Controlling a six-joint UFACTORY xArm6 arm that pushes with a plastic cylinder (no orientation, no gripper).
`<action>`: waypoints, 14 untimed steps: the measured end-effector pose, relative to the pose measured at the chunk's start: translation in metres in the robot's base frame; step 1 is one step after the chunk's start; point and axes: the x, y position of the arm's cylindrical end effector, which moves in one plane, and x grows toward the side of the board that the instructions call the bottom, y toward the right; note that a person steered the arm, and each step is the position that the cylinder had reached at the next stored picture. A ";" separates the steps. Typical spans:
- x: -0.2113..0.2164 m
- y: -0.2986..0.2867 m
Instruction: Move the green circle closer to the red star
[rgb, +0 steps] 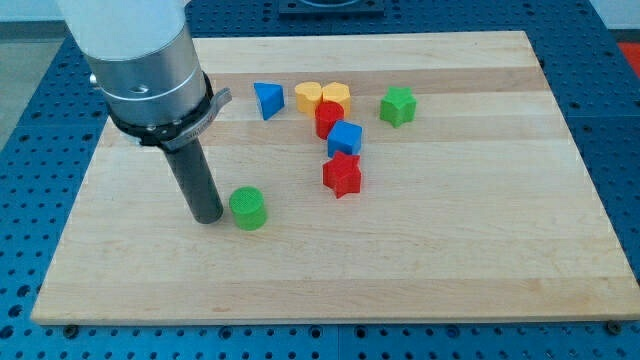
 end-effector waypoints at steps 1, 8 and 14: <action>0.004 0.000; 0.002 -0.008; 0.002 0.094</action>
